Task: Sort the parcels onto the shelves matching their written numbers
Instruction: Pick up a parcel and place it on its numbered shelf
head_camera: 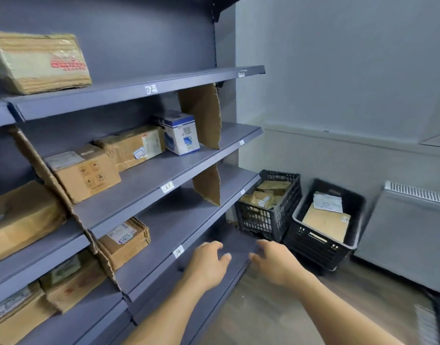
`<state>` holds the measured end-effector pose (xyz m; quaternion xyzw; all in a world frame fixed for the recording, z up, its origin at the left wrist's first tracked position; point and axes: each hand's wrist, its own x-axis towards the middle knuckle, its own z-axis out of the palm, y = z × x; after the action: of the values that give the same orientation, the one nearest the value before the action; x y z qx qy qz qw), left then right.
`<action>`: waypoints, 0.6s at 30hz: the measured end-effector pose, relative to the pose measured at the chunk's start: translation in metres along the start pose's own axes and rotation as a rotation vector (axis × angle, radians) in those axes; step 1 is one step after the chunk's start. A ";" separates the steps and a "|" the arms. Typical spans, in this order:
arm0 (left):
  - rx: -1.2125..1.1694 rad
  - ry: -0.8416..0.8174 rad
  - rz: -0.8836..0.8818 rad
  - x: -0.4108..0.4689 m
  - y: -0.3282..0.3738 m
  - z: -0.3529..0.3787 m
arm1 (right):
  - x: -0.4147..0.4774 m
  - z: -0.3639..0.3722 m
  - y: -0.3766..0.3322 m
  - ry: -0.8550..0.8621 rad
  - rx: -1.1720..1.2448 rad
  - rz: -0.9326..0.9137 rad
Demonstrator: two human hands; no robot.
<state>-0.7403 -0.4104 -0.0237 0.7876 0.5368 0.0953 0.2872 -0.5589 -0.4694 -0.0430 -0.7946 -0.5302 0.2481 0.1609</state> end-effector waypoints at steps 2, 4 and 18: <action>-0.005 -0.028 0.039 0.027 0.009 0.002 | 0.018 -0.007 0.009 0.023 0.005 0.034; -0.022 -0.048 0.083 0.053 0.018 0.002 | 0.031 -0.020 0.009 0.056 -0.014 0.075; -0.022 -0.257 0.187 0.200 0.056 0.054 | 0.107 -0.052 0.061 0.087 0.032 0.369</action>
<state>-0.5904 -0.2641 -0.0688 0.8366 0.4188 0.0260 0.3522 -0.4495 -0.3936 -0.0557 -0.8858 -0.3638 0.2470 0.1480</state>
